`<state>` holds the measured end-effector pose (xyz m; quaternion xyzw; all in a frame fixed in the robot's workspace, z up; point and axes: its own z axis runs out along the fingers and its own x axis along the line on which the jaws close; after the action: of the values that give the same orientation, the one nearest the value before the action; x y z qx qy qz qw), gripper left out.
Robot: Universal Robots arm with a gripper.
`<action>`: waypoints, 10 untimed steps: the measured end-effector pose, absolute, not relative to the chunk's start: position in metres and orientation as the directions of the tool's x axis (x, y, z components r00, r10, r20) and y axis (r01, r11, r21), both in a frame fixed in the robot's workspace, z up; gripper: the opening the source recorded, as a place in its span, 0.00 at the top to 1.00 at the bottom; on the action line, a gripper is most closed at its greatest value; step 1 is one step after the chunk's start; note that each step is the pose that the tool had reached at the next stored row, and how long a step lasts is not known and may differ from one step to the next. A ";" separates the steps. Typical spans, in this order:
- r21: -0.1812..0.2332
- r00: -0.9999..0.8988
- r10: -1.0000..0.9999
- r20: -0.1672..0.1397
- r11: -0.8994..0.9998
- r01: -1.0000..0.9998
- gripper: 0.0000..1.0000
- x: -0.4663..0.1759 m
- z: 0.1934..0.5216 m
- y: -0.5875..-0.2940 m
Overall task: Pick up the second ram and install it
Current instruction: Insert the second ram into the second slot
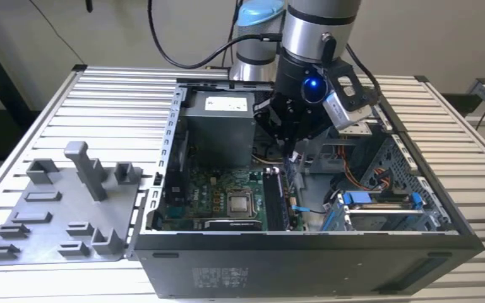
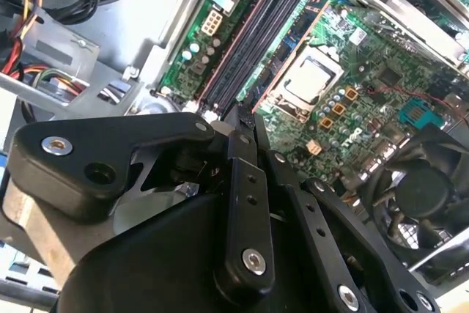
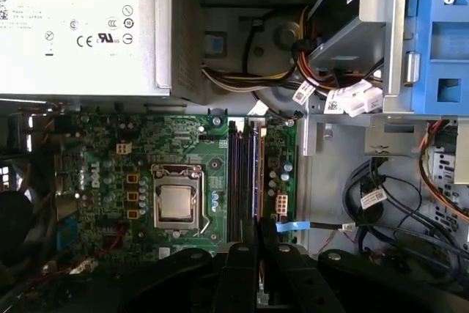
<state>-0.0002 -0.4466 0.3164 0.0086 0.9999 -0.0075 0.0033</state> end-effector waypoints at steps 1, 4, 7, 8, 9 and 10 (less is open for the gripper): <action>-0.015 -1.000 0.017 -0.007 1.000 0.017 0.87 0.000 0.315 -0.447; -0.015 -1.000 0.017 -0.006 1.000 0.017 0.87 -0.001 0.309 -0.447; -0.015 -1.000 0.017 -0.006 1.000 0.017 0.87 -0.001 0.304 -0.447; -0.015 -1.000 0.017 -0.006 1.000 0.017 0.87 -0.002 0.302 -0.447; -0.015 -1.000 0.017 -0.006 1.000 0.018 0.87 -0.003 0.300 -0.447; -0.015 -1.000 0.018 -0.006 1.000 0.018 0.87 -0.003 0.298 -0.447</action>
<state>-0.0035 -0.4467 0.2983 0.0090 0.9999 -0.0074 0.0031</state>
